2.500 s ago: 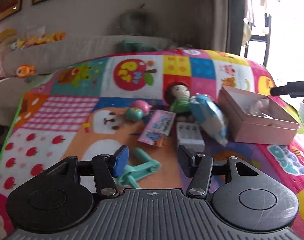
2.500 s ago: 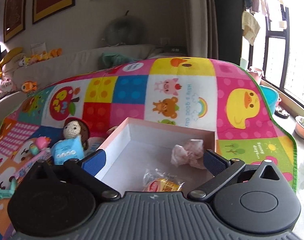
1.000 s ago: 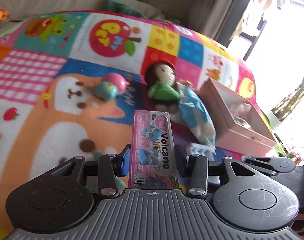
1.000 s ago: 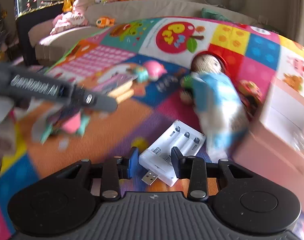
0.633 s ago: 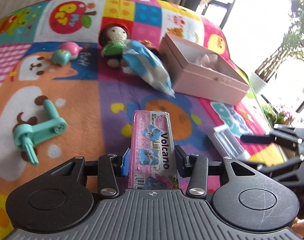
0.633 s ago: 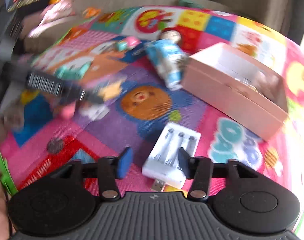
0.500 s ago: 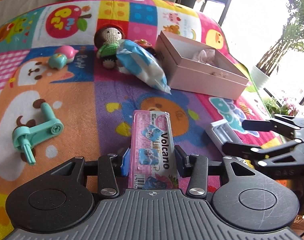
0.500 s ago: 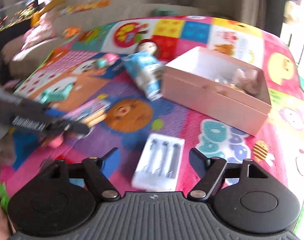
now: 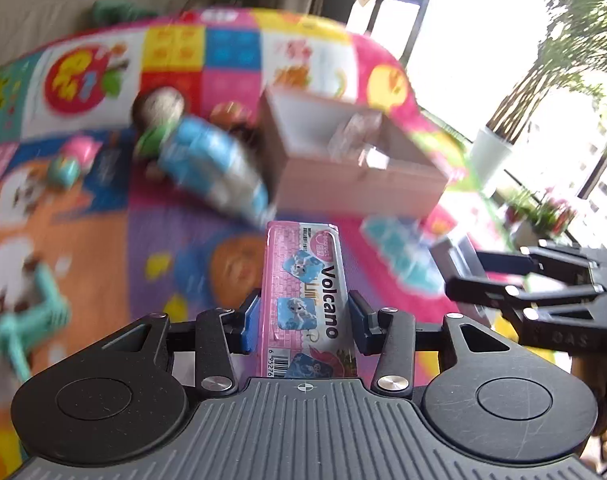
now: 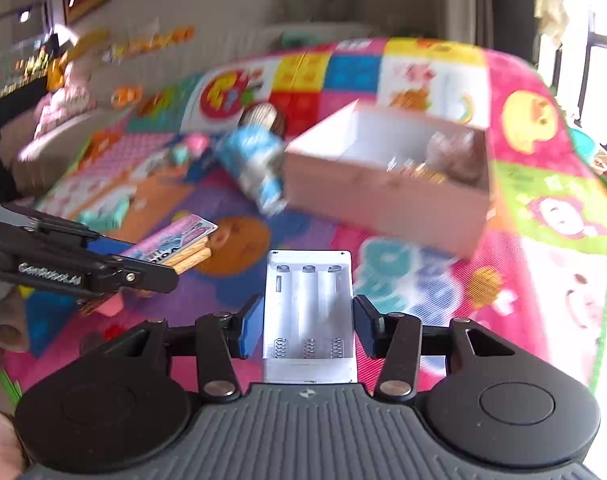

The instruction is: Organize objects

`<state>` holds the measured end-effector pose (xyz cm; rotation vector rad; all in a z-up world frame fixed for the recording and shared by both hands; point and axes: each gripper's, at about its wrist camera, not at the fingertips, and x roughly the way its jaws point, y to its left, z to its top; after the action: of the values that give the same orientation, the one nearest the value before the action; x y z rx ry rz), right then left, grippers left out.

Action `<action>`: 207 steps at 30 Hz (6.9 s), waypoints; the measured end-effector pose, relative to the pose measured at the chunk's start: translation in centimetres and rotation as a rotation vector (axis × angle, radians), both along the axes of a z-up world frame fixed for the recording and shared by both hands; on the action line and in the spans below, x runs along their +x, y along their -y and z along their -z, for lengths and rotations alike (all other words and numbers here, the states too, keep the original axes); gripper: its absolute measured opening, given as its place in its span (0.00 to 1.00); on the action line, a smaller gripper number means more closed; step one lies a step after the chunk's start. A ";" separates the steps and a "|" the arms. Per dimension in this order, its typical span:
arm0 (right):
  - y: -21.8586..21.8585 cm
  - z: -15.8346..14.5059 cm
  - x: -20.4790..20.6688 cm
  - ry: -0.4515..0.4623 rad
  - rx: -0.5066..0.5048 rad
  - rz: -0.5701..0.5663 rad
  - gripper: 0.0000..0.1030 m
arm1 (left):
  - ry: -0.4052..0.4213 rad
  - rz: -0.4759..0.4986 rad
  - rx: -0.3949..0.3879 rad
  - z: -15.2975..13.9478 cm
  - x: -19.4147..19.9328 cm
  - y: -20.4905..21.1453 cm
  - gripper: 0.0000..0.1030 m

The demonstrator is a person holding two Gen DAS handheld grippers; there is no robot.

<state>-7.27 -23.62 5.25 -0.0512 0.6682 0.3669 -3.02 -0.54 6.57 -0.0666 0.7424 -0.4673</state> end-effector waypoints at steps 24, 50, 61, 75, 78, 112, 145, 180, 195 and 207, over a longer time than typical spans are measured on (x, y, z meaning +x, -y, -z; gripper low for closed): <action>8.9 -2.6 5.0 0.133 0.159 0.226 0.46 | 0.152 -0.021 -0.115 -1.6 9.7 6.2 0.44; -3.4 -5.6 19.1 0.062 0.072 0.060 0.74 | -0.033 -0.669 -0.122 4.8 -0.7 -13.7 0.45; -10.9 -6.9 27.3 -0.038 -0.075 0.073 0.76 | 0.085 -0.553 -0.239 5.3 6.4 -12.5 0.44; -19.6 1.6 41.3 -0.258 -0.311 0.210 0.46 | 0.111 -0.711 -0.349 6.5 5.5 -16.1 0.43; -19.8 2.7 41.8 -0.274 -0.349 0.231 0.40 | 0.132 -0.771 -0.374 6.3 5.2 -16.9 0.43; -6.4 -0.8 7.1 -0.057 -0.082 -0.058 0.82 | 0.308 -0.051 0.077 0.0 2.5 -6.5 0.48; -1.4 5.4 4.8 -0.083 0.018 0.075 1.00 | 0.040 0.041 0.121 3.2 4.6 -2.2 0.55; -12.1 2.7 0.8 -0.014 -0.279 -0.476 0.32 | 0.074 -0.462 -0.188 2.0 -2.2 -16.1 0.55; -5.0 0.7 -0.8 0.019 -0.059 -0.297 0.87 | 0.071 -0.315 -0.065 1.7 -1.7 -9.0 0.55; -10.7 4.1 1.6 -0.059 -0.099 -0.425 0.69 | 0.048 -0.269 0.030 1.7 -3.6 -8.8 0.55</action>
<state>-5.67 -12.90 1.14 -0.2800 0.7324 0.7458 -6.64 8.21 4.86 -0.1255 0.6817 -0.2004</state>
